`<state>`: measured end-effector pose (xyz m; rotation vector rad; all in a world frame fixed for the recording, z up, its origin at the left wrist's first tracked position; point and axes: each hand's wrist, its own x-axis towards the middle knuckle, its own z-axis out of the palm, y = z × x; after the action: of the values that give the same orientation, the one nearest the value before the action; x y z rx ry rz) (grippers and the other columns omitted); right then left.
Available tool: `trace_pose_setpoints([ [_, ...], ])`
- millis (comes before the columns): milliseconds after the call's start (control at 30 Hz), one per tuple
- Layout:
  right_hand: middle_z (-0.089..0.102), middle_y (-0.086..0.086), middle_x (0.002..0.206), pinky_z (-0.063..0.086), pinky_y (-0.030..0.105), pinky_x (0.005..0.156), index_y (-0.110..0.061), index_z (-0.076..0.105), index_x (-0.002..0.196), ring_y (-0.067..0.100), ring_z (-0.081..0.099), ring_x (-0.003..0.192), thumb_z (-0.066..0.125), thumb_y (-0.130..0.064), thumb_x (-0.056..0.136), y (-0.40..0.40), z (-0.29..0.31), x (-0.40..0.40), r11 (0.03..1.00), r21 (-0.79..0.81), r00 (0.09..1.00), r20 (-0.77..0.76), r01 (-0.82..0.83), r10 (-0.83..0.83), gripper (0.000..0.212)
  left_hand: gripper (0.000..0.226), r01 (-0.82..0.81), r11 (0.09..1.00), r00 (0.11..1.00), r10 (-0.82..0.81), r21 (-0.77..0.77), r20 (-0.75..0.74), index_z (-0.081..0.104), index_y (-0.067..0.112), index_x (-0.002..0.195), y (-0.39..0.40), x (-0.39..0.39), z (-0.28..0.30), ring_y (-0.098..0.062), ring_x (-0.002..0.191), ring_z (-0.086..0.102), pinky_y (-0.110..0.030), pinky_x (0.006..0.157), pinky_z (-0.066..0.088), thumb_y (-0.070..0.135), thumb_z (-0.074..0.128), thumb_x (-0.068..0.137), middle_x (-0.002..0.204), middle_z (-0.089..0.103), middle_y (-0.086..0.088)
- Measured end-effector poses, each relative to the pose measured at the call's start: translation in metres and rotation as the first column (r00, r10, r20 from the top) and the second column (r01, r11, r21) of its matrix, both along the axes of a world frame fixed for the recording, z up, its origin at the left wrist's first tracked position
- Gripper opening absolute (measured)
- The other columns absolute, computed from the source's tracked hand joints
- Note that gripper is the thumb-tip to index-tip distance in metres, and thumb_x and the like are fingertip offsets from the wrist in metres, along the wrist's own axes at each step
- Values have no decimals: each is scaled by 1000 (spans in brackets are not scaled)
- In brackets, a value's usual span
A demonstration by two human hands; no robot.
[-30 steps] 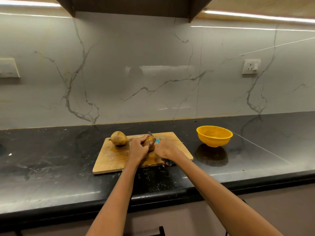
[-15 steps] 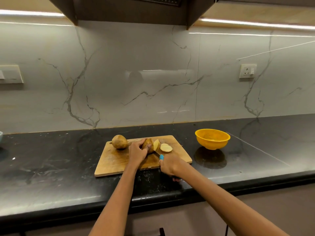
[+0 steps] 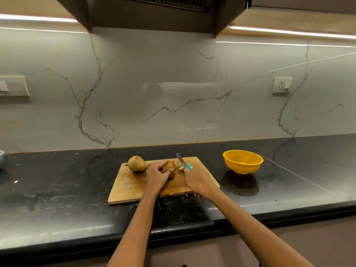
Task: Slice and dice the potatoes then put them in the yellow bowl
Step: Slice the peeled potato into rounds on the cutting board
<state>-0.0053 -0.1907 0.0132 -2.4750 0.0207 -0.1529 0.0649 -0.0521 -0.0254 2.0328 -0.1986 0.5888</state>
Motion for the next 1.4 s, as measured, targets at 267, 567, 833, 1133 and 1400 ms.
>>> trace_pose_setpoints([
  [267,56,4,64,40,14,38,2,52,110,8,50,45,27,-35,104,15,11,-4,998,8,996,-68,-55,55,45,40,11,1000,1000,-12,22,29,56,2,125,0,-1,-1,-23,114,56,-27,94,45,15,62,88,123,61,-14],
  [567,56,6,68,43,18,44,1,50,114,10,52,49,29,-35,104,19,10,-8,1000,-21,995,-95,-21,19,43,37,-25,1000,998,26,-12,53,61,2,119,0,1,-3,-22,110,60,-30,95,47,15,67,85,118,65,-13],
  [833,52,5,70,39,22,53,1,56,110,14,50,60,34,-28,103,33,16,15,1000,-13,997,-73,-24,23,37,33,23,1000,997,-22,-10,75,64,5,116,0,-2,-3,-20,109,60,-31,96,48,10,68,83,114,67,-11],
  [1133,55,5,64,39,17,46,3,53,108,10,51,49,28,-28,104,22,-1,12,991,-114,986,-154,-74,56,40,34,1,1000,997,-2,4,82,64,3,116,1,1,-5,-20,109,60,-26,94,46,11,68,84,115,66,-12],
  [1400,53,10,65,41,22,45,9,47,113,15,49,48,29,-23,103,27,15,19,993,-81,959,-276,-91,66,39,33,0,1000,998,-1,7,70,63,3,116,1,-1,-3,-20,111,59,-23,93,44,9,67,84,116,65,-13],
])
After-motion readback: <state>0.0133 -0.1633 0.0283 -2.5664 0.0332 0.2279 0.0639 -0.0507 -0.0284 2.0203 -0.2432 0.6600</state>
